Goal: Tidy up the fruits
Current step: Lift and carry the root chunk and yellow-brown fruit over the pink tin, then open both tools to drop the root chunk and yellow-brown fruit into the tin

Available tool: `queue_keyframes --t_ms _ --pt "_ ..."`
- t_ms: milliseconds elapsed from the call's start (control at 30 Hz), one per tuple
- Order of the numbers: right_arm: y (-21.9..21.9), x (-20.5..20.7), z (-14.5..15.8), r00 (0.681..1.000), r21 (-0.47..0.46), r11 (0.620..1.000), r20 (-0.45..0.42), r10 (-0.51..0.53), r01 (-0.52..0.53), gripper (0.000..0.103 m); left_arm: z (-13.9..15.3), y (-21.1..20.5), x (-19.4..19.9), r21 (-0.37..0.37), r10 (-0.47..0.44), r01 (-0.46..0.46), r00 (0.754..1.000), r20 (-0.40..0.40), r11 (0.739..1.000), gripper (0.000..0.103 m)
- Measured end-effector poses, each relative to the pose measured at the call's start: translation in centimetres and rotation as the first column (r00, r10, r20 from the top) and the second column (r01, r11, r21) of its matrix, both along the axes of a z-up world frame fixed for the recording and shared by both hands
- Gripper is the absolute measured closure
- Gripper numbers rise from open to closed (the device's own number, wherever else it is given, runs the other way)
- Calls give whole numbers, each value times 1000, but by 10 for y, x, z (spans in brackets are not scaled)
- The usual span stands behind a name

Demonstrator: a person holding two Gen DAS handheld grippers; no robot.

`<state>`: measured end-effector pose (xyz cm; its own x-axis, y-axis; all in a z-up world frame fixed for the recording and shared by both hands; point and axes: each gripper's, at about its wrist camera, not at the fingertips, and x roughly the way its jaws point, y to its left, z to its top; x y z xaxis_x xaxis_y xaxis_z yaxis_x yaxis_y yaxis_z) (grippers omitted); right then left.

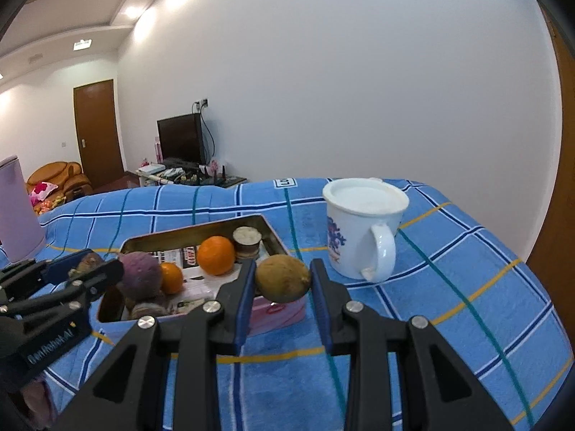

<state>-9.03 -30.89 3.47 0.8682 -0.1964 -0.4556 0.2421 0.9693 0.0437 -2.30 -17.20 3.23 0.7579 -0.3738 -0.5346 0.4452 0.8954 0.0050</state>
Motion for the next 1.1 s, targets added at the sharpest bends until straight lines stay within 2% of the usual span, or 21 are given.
queue_keyframes --t_ms 233,400,600,700,867,1100 --pt "-20 39 10 998 13 1000 -54 14 -13 69 -3 -28 19 -36 -1 -1 999 -43 999 61" --pt "-23 64 4 997 41 999 -70 36 -33 69 -11 -38 31 -54 0 -4 997 -72 999 61" --pt "-22 87 -14 992 74 995 -103 76 -69 69 -18 -47 35 -2 -3 3 999 -35 1000 61" --pt "-22 92 -14 991 69 995 -107 84 -76 69 -19 -47 41 -4 -6 6 999 -36 1000 61" --pt "-22 102 -17 986 77 992 -129 108 -99 69 -20 -50 44 57 7 -7 1000 14 998 61" --pt "-19 114 -25 975 117 983 -159 156 -138 69 -22 -55 46 101 12 -14 1000 25 995 61"
